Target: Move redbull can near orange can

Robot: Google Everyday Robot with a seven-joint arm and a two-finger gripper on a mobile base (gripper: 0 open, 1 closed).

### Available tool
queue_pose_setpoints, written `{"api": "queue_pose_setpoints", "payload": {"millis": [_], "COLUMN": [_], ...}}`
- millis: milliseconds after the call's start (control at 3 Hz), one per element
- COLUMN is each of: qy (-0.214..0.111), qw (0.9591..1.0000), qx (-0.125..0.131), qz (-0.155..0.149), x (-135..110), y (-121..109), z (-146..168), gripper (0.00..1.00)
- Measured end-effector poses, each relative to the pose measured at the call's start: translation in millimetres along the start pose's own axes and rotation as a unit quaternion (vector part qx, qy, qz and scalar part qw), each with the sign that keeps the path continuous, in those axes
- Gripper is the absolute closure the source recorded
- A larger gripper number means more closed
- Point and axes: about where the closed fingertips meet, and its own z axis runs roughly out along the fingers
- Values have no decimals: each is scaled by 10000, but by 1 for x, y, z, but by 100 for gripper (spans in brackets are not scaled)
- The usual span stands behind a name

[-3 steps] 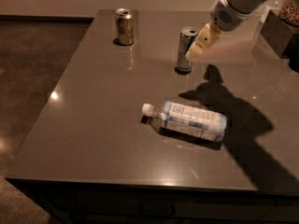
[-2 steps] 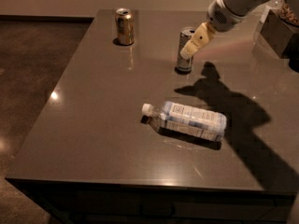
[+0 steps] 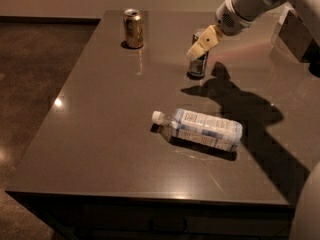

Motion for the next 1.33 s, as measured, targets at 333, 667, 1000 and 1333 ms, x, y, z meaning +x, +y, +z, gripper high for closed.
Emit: {"api": "queue_pose_setpoints", "payload": {"millis": [333,667,1000,1333], "qy": [-85,-237,-265,-371], "qw": [9999,9995,9991,9983], "qx": [-59,-206,-302,-430], "qz": [55,92,122,133], "x": [-2,-8,-22,-58], "y": [-4,-5,0,10], "z": [8,13,11,12], "gripper": [10,43,65,90]}}
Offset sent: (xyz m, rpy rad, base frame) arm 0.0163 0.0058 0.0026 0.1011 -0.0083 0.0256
